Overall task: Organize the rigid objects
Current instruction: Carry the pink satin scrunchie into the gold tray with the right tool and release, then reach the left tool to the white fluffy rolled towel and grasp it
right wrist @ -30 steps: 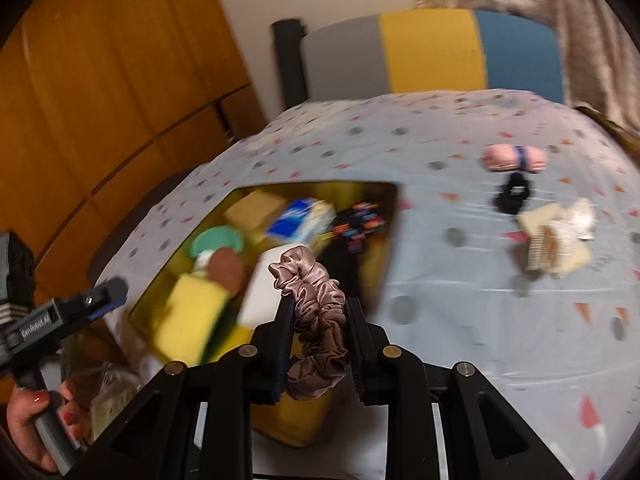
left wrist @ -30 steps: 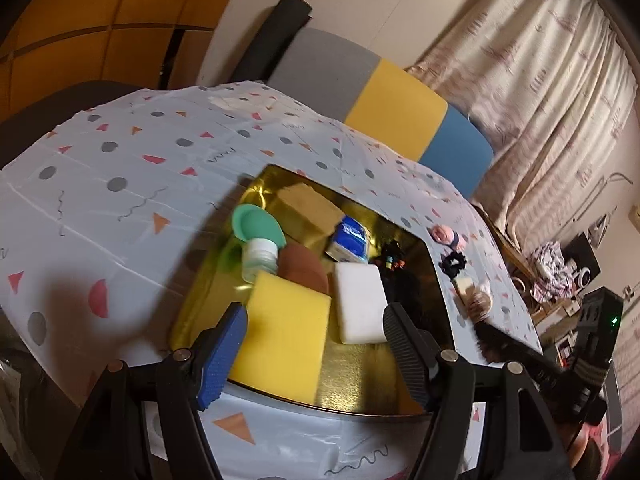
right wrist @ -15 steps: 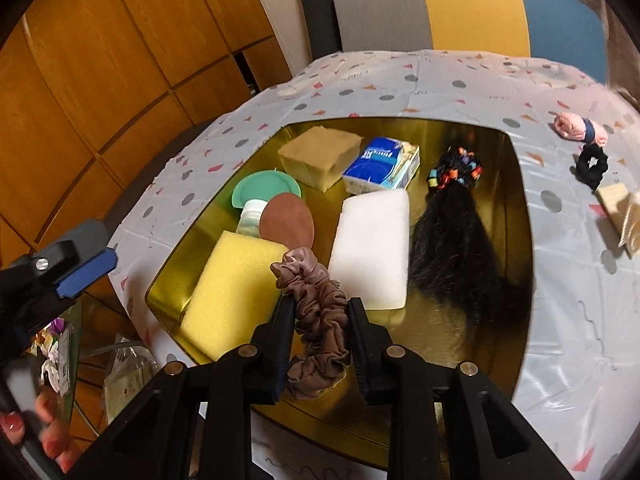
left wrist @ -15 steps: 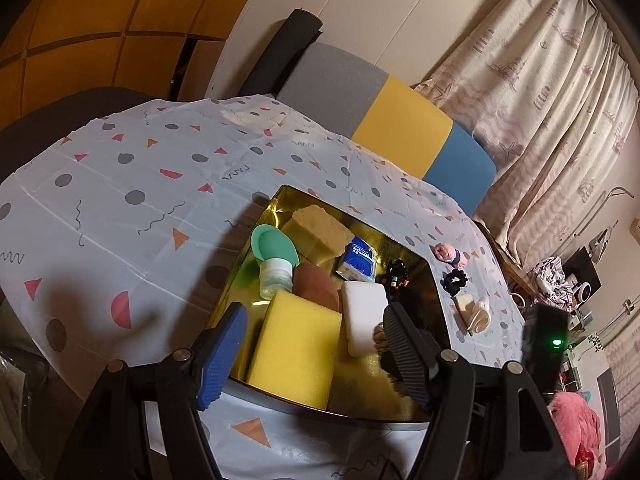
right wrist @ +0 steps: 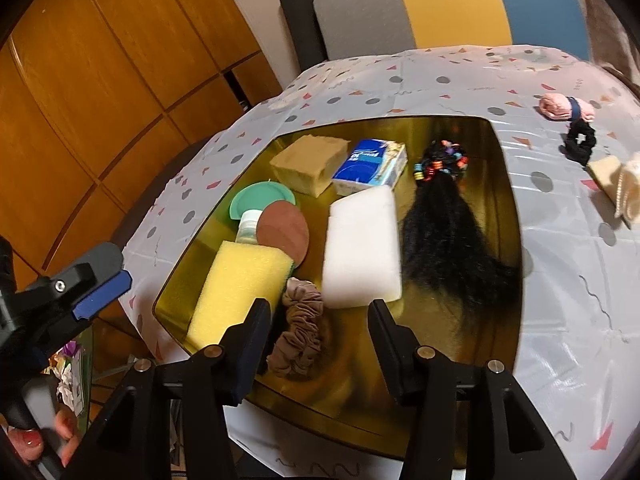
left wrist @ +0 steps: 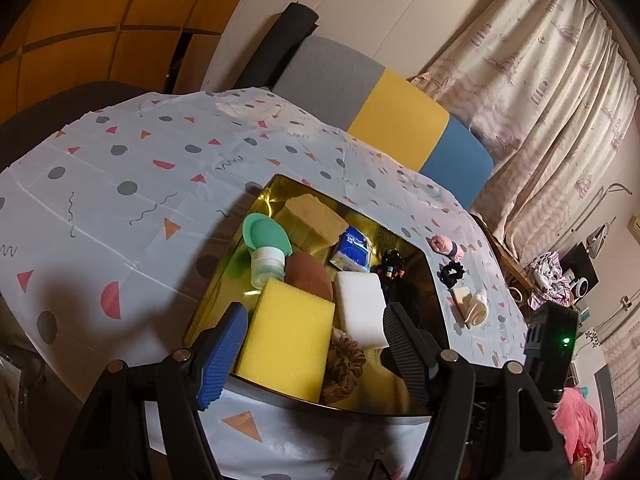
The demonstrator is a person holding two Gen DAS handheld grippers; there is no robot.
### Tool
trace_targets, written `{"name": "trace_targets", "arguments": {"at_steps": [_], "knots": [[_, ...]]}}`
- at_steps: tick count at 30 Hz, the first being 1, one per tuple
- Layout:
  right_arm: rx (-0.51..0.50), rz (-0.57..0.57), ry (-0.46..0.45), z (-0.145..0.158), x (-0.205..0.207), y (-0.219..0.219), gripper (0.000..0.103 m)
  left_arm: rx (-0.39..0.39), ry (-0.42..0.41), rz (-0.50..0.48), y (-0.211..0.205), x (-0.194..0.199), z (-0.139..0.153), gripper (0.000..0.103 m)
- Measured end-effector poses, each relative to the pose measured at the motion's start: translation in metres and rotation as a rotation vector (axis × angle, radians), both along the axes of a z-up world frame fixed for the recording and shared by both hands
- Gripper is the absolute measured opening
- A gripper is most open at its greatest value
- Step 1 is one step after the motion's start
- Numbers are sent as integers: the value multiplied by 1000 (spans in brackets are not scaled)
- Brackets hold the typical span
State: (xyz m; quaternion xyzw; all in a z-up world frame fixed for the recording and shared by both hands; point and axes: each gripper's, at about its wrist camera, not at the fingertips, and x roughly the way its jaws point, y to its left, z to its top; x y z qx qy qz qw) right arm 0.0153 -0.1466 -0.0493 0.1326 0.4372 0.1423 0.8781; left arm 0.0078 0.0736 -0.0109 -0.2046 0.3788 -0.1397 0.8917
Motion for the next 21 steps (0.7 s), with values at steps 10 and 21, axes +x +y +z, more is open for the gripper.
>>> {"name": "trace_targets", "arguments": {"at_steps": [10,21], "knots": [[-37,-41,-63,14,-18,-18,52,7,1,-73,-18,-2,-6,71],[-50,-183,-43,7,-29,-86,52,28,-15,-226,-63,-11,-8,71]]}}
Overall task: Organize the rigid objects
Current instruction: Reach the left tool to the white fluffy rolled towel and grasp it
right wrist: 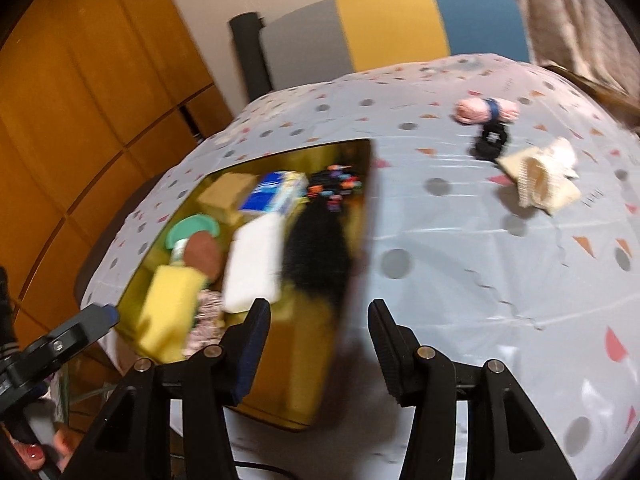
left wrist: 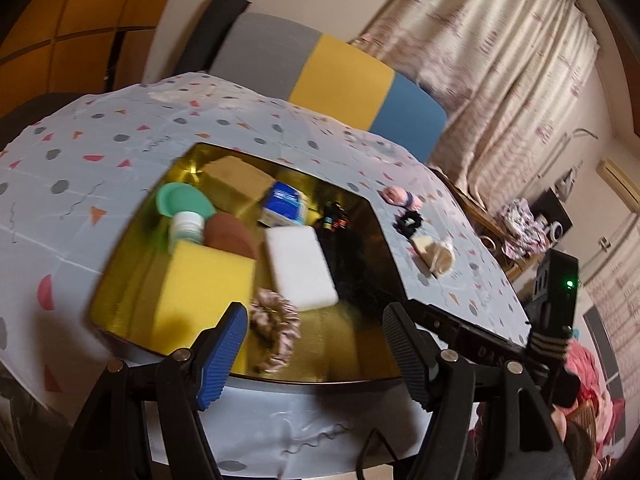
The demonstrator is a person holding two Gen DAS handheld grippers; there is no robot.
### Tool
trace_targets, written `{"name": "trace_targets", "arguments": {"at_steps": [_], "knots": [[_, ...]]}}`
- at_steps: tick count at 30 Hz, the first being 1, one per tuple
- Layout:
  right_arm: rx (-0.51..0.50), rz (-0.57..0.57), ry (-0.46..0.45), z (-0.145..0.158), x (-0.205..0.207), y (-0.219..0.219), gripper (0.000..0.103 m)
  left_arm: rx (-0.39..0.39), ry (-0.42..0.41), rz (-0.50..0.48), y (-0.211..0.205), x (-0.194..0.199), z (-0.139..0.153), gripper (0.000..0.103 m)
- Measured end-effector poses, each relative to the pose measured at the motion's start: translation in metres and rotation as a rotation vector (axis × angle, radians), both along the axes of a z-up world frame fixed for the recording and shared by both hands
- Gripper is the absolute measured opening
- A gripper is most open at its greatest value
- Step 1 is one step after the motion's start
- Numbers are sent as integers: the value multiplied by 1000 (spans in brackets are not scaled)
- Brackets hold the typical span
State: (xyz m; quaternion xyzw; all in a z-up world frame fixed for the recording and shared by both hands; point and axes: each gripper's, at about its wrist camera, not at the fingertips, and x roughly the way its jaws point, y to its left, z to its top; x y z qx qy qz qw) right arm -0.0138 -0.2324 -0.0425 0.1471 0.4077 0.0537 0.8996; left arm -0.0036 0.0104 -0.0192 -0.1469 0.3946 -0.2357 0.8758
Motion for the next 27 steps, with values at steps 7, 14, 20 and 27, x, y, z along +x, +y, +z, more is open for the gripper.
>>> {"name": "trace_targets", "arguments": {"at_steps": [7,14,20,27], "knots": [[38,-159,4,-9,-13,-68,52,39,-14,-74,-36,6,15,71],[11,-311,-17,-15,-27,-135,52,58,-20,-228,-113,18,33,71],[22,-426,-28,-21,-44,-183,53,109,-11,-335,-194,39,45,72],[70,-476,-30,-30,-65,-214,54,212,-49,-494,-303,66,44,72]]}}
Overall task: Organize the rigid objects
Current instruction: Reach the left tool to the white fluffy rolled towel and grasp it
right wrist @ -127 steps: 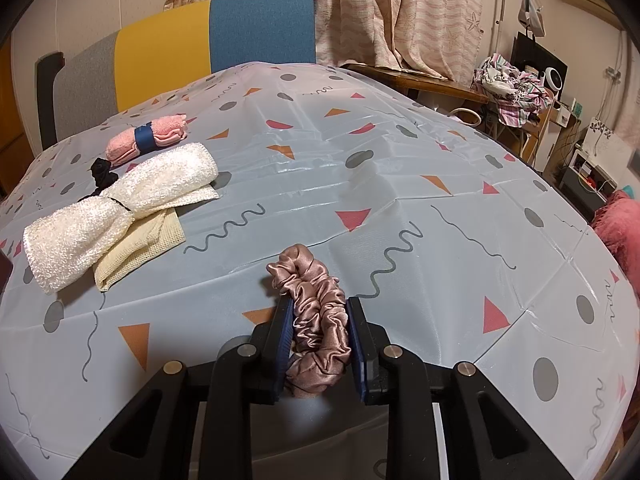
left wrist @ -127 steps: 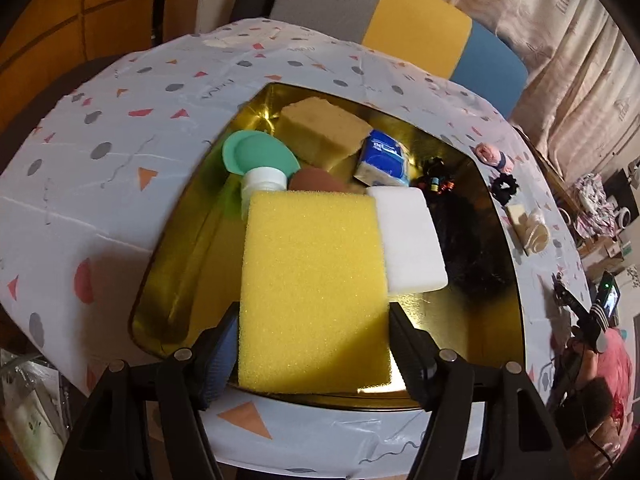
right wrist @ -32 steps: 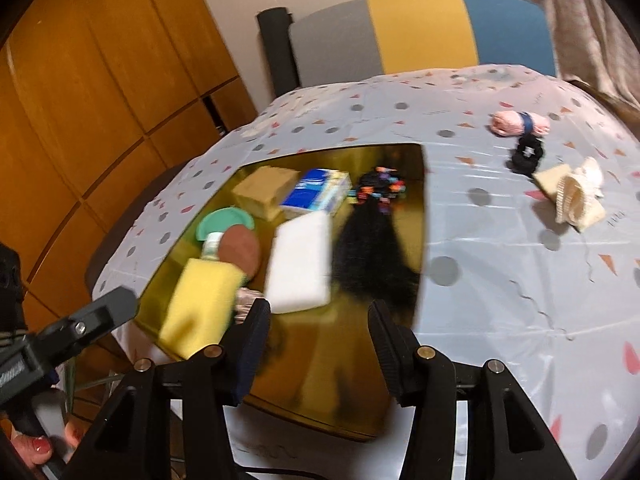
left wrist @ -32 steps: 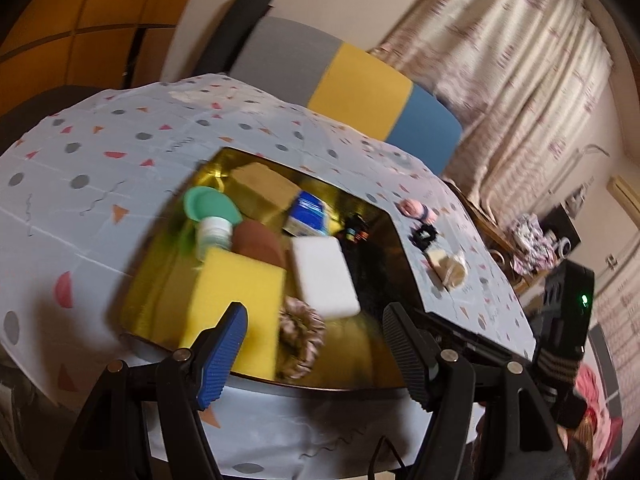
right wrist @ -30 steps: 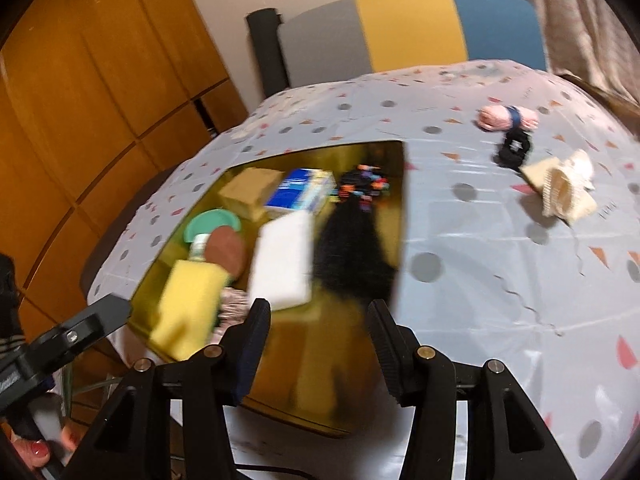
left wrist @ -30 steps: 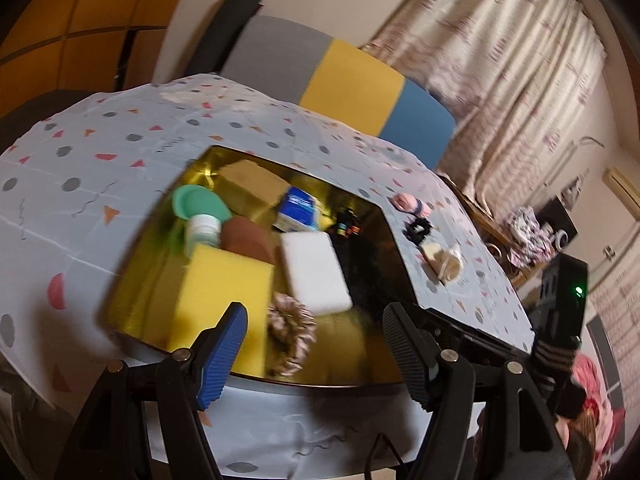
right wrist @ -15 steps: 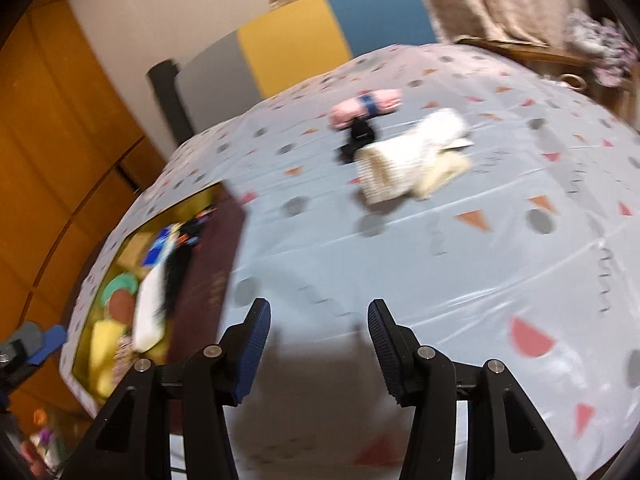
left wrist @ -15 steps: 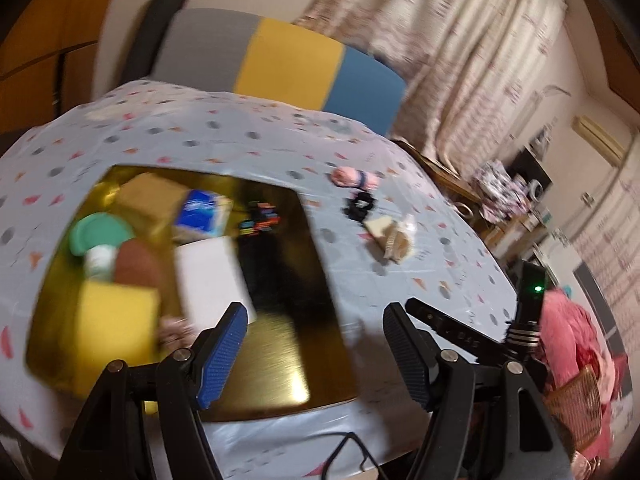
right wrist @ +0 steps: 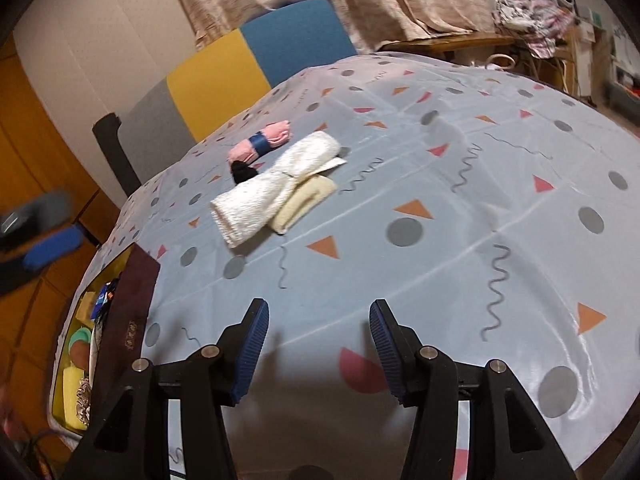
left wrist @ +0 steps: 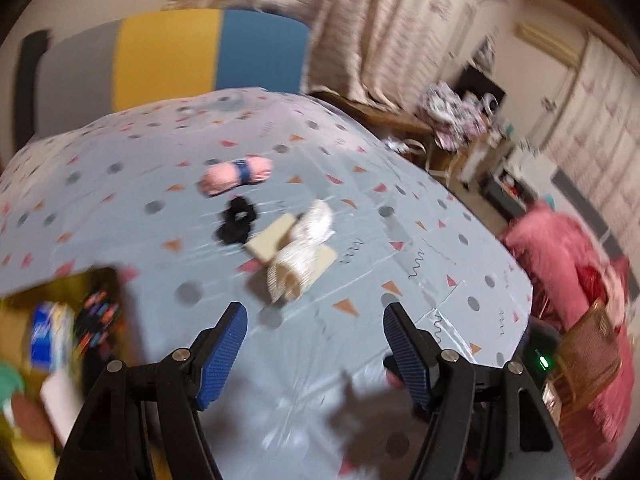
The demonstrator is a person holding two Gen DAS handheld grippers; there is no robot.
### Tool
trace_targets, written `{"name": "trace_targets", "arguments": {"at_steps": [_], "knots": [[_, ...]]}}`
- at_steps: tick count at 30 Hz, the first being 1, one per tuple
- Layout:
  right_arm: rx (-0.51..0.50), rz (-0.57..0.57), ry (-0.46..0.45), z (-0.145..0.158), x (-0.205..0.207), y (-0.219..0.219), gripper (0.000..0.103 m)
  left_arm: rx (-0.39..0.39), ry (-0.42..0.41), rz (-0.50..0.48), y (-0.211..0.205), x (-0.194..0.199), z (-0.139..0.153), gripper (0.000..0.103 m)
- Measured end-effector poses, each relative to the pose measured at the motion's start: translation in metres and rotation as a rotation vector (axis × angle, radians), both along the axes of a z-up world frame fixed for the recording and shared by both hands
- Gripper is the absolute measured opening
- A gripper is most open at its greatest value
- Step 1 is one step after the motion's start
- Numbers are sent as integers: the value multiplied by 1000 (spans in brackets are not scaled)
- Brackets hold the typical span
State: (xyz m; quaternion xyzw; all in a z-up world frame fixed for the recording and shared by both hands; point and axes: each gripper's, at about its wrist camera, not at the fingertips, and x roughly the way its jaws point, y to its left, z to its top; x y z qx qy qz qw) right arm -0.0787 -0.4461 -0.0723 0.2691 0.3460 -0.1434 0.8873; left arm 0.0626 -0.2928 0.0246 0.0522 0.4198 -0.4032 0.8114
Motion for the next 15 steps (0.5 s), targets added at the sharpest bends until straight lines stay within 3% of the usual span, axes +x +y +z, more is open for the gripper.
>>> {"name": "trace_targets", "arguments": {"at_steps": [8,15], "knots": [[32,-26,-12,-4,-17,-22,56,157,-9,-30,-87,44,-50,72],[65,-42,-11,-12,-26,-36,57,254,-8,-22,-118,73,-93,72]]}}
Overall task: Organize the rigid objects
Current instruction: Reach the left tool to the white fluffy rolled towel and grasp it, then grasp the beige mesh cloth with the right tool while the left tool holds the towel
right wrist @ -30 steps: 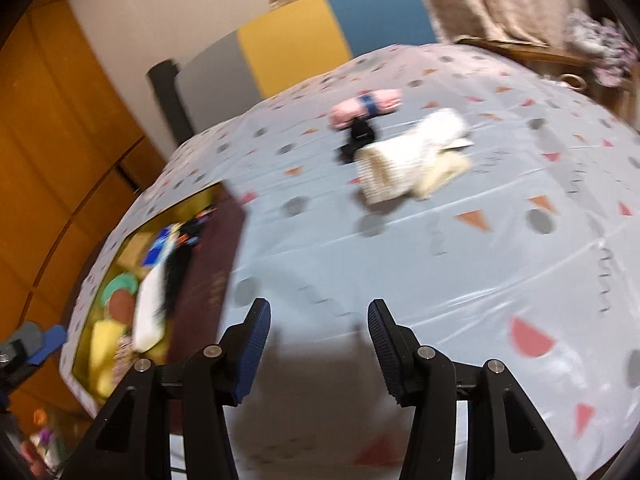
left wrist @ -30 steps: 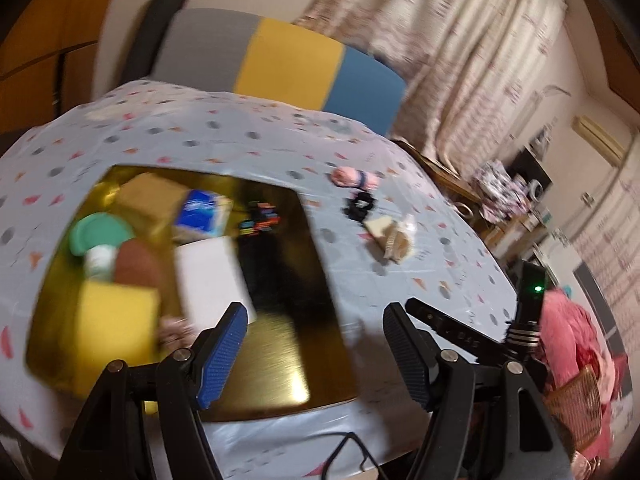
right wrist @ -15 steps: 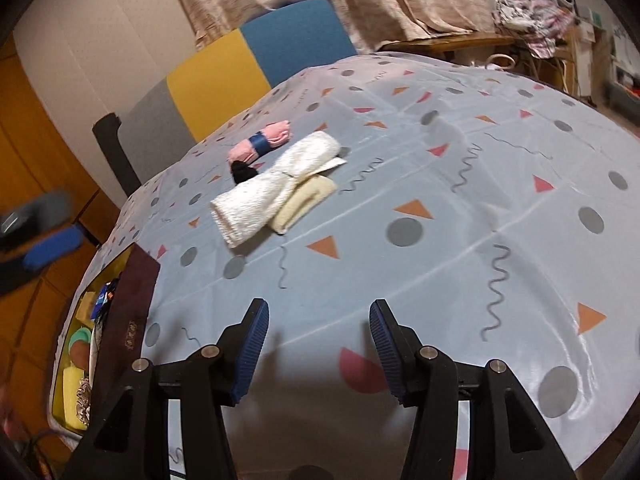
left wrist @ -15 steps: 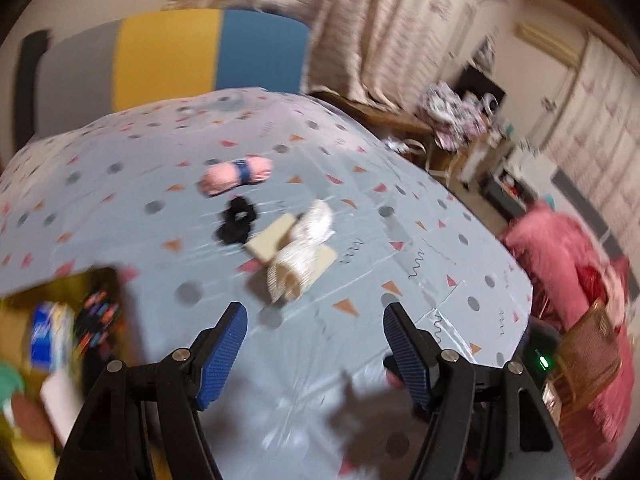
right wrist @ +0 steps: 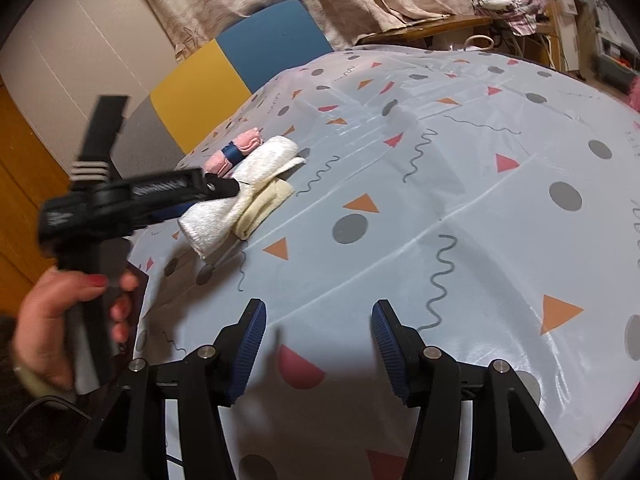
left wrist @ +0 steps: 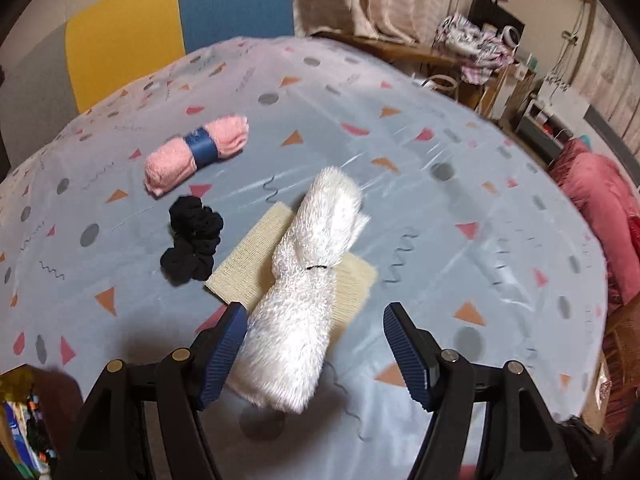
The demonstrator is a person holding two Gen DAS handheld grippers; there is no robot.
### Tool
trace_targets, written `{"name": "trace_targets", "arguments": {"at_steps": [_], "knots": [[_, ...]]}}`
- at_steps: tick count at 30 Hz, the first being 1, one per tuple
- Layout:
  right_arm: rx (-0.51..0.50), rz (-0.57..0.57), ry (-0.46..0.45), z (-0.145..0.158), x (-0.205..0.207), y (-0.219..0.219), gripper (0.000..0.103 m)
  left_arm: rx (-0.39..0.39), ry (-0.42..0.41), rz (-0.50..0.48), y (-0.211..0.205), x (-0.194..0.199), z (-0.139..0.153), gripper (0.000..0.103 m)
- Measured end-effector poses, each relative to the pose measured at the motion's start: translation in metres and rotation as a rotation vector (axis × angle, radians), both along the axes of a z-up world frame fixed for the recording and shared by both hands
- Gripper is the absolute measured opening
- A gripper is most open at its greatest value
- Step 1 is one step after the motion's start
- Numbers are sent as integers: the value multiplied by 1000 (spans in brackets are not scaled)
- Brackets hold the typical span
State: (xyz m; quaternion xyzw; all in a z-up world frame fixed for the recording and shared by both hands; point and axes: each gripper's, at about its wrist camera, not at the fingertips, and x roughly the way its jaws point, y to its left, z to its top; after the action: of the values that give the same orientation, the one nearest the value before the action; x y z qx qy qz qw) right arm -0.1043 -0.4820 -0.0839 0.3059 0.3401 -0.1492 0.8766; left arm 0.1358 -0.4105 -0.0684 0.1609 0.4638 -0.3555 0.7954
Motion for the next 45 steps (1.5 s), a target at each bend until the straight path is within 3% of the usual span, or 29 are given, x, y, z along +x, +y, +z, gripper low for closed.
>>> {"name": "trace_targets", "arguments": {"at_steps": [4,6,12,18,21,23,26,29,33,39,43,45], "knots": [[11,-1,2,-4,-1,-3,57,-15,57,67,8,14,-18,69],[16,2,6,-6,0,-2,57,-21,95,77,13,16,-26,39],[8,13,7,-5,3,0,57,-65,94,115,38,-1,-25,35],[-36,76,20,2,24,-1,59,-204,105,225,92,-30,-9,35],[-79,153,36,7,48,0,67,-203,77,258,112,-47,-5,35],[-113,219,40,12,67,2,80,-203,77,280,126,-57,-6,35],[-168,340,50,19,99,5,90,-199,98,292,137,-66,-11,35],[-217,446,97,19,131,9,94,-184,97,285,140,-74,-15,35],[-227,507,186,12,158,16,94,-185,111,294,144,-76,-20,35],[-161,535,195,-2,171,20,92,-183,135,288,146,-75,-26,35],[-128,528,230,-13,182,25,76,-169,136,276,145,-76,-27,35],[-151,523,221,-12,181,30,60,-166,138,274,144,-75,-27,35]]}}
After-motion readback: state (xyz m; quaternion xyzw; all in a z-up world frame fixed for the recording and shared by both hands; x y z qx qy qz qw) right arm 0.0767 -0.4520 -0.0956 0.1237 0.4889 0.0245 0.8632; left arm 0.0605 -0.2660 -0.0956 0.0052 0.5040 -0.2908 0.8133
